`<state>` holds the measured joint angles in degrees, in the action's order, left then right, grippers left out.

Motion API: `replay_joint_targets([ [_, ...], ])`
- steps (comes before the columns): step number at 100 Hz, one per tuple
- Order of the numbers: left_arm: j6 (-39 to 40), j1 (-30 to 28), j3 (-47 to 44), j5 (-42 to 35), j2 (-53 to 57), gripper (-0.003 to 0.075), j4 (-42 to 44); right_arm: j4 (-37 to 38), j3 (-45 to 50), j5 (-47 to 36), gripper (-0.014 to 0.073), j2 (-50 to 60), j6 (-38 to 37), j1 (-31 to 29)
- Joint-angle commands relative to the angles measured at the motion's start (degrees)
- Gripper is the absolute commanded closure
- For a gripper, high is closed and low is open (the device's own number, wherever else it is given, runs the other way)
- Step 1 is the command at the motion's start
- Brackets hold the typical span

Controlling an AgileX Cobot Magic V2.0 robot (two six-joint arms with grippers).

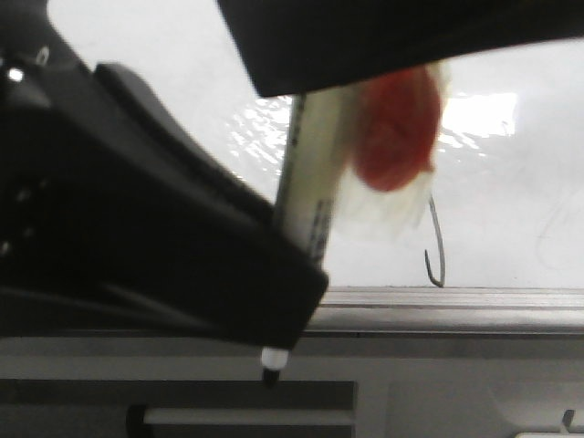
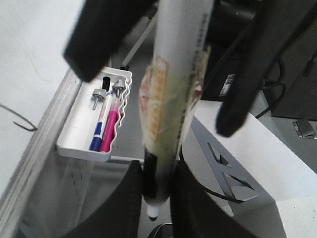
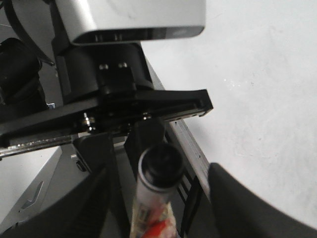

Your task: Write number 9 on whiteboard

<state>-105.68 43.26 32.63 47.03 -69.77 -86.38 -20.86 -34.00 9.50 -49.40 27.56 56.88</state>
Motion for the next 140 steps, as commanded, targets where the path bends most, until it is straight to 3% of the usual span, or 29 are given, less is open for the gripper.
replay_joint_targets([
  [1, 0.5, 0.1, 0.2, 1.8, 0.9, 0.0741, -4.5, 0.7, -1.6, -3.7, 0.0076, 1.3, 0.0, 0.2],
  [35, 0.5, 0.1, 0.0, 1.8, 0.9, 0.0741, -9.2, 3.1, -1.9, -5.3, 0.0105, 11.0, 0.0, -5.5],
  [45, 0.5, 0.1, 0.0, 0.5, 0.9, 0.0741, -15.5, 3.1, -1.9, -7.8, 0.0291, 15.7, 0.0, -7.6],
  [57, 0.6, 0.8, 0.0, -5.4, 0.9, 0.0741, -19.8, 3.1, -1.9, -10.2, 0.0667, 21.0, 0.0, -9.1],
  [79, 10.4, 4.5, 0.5, -29.2, 0.9, 0.0741, -19.8, 3.1, -1.9, -11.7, 0.0655, 26.6, 0.0, -9.3],
  [90, 12.3, 8.3, 3.1, -44.3, 0.9, 0.0741, -19.8, 3.1, -1.8, -10.6, 0.0655, 27.0, 0.0, -9.4],
  [107, 12.6, 15.6, 10.2, -61.6, -0.5, 0.0741, -19.7, 3.1, -1.7, -10.4, 0.0655, 27.0, 0.0, -9.4],
  [130, 27.0, 18.0, 14.1, -64.3, -6.5, 0.0741, -19.6, 3.1, -1.7, -10.4, 0.0655, 27.0, 0.0, -9.4],
  [140, 29.0, 18.0, 14.7, -65.9, -8.5, 0.0741, -19.6, 3.1, -1.7, -10.1, 0.0655, 27.0, 0.0, -9.4],
])
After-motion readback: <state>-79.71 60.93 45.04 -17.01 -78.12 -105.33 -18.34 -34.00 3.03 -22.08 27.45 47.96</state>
